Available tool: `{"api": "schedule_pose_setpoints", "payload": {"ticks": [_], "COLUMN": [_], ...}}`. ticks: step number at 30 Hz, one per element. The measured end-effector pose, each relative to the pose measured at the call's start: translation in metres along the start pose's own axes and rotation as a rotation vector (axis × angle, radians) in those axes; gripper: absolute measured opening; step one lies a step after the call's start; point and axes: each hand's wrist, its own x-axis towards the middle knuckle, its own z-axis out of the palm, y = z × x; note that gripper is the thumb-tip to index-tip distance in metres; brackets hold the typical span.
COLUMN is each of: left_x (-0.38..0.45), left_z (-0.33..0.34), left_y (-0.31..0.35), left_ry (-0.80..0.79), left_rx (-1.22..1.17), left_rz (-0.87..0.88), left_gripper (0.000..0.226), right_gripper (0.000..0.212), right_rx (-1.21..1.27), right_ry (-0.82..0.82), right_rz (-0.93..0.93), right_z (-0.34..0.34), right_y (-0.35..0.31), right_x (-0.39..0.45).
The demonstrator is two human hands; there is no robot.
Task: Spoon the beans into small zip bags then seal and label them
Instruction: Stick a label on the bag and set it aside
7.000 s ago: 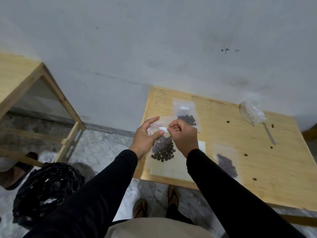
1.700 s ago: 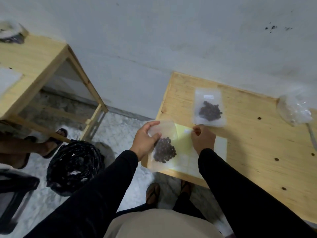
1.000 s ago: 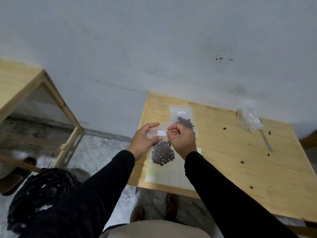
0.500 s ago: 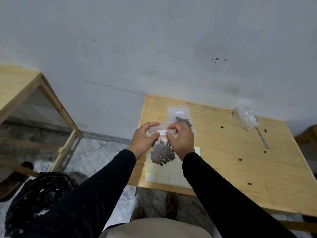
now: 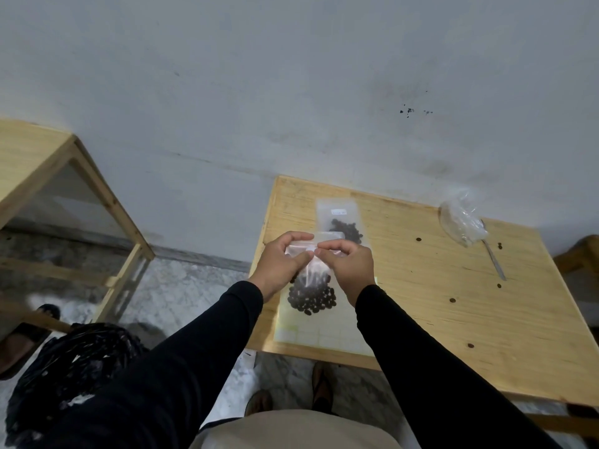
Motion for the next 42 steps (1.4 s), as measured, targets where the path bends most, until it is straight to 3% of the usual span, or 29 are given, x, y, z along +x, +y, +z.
{"api": "schedule_pose_setpoints", "payload": {"ticks": [6, 13, 17, 20, 29, 42], "left_x": [-0.001, 0.0, 0.008, 0.02, 0.04, 0.106], "left_z": [0.008, 0.015, 0.02, 0.023, 0.064, 0.092], "left_y": [0.002, 0.004, 0.009, 0.011, 0.003, 0.003], "left_ry": [0.078, 0.077, 0.12, 0.2, 0.114, 0.391], "left_rx": [-0.019, -0.029, -0.049, -0.07, 0.071, 0.256], "left_rz": [-0.015, -0.001, -0.017, -0.025, -0.04, -0.121], "left_gripper": [0.01, 0.018, 0.02, 0.02, 0.028, 0.041], "right_gripper": [0.007, 0.015, 0.015, 0.031, 0.033, 0.032], "right_rx": [0.007, -0.011, 0.035, 0.018, 0.025, -0.225], "right_ry": [0.073, 0.094, -0.019, -0.11, 0.116, -0.027], "right_rz": [0.005, -0.04, -0.004, 0.041, 0.109, 0.05], "right_z": [0.003, -0.005, -0.021, -0.036, -0.072, -0.072], "right_y": [-0.001, 0.002, 0.01, 0.02, 0.033, 0.046], "right_x": [-0.003, -0.003, -0.006, -0.009, 0.035, 0.138]}}
